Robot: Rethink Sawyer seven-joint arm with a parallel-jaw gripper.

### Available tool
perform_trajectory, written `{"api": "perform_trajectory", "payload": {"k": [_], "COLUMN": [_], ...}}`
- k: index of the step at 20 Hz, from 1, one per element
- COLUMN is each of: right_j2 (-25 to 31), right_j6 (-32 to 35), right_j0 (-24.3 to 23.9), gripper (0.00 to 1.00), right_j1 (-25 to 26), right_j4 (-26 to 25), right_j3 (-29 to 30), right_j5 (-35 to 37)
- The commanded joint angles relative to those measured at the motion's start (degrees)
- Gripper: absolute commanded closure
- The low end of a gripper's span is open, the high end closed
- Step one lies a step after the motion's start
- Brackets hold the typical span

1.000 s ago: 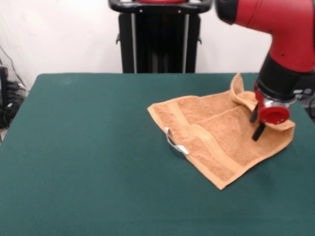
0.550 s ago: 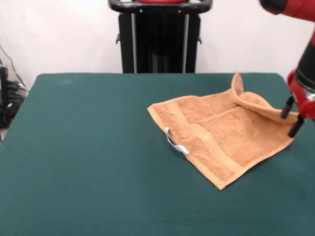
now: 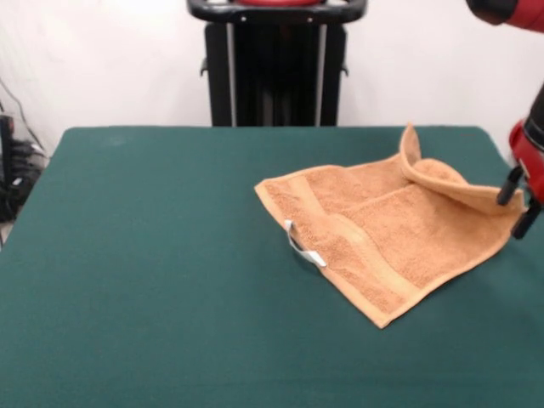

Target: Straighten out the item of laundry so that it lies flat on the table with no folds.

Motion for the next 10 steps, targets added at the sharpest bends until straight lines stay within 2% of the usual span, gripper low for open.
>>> {"api": "perform_trajectory", "payload": {"k": [1,7,10], "right_j2": [7.1,11.0,13.5], "right_j6": [5.6,-5.4,-7.3], "right_j0": [-2.2,-7.4,-9.0], "gripper": [0.00,0.00,0.00], "right_j1": [-2.5,-7.3,-7.9], "right_j4": [2.0,-0.6,-1.6], "right_j3": [8.1,16.7,20.6], "right_j5": [-4.8,-9.0,-13.4]}}
